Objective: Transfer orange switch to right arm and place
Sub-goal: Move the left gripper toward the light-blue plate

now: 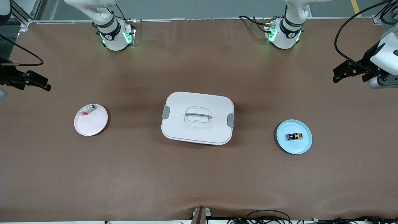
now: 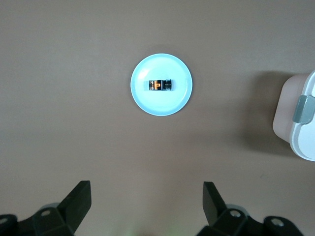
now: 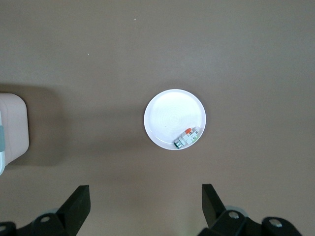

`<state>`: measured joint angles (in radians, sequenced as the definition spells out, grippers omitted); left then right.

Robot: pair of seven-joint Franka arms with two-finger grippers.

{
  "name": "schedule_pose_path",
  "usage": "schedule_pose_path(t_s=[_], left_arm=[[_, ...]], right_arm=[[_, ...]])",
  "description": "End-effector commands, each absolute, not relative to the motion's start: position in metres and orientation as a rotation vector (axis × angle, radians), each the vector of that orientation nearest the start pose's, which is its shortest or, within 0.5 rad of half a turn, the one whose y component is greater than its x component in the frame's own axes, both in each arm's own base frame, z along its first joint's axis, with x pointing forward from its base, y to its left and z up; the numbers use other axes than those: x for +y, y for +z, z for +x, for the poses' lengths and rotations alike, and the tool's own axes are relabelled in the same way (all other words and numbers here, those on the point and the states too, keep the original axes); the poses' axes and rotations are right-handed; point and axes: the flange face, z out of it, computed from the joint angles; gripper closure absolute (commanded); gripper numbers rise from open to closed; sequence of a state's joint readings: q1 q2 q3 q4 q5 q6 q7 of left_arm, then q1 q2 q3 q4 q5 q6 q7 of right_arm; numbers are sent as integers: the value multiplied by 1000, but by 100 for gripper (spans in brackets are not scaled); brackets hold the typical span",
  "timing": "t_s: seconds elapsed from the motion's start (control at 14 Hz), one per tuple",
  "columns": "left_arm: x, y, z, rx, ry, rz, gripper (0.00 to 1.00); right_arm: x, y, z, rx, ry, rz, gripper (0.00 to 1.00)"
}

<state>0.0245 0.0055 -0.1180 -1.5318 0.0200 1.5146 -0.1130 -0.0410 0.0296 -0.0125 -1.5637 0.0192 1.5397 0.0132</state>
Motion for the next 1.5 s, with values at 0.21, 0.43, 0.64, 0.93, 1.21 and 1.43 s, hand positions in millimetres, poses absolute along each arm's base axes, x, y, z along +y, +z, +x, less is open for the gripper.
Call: schedule_pose_path(t_s=[0.21,0.43,0.64,0.93,1.21,1.43], left_arm=[[-45,634,548,-20,38,-3121,0],[-42,615,559,-20,84,-3109,0],[-36,572,584,-13,107,-3069,0],[-38,495,608,23,69,-3054,0],[-41,420,621,45,47,-3070,0],[-35,363,625,44,-27,-3088,0]], right_arm=[[-31,614,560,113,86,-3130,0],[-31,614,560,113,86,-3130,0],[-31,614,560,113,86,-3130,0],[-31,614,560,113,86,-3131,0],[-31,614,560,113,86,-3131,0],[-31,614,560,113,86,-3131,0]])
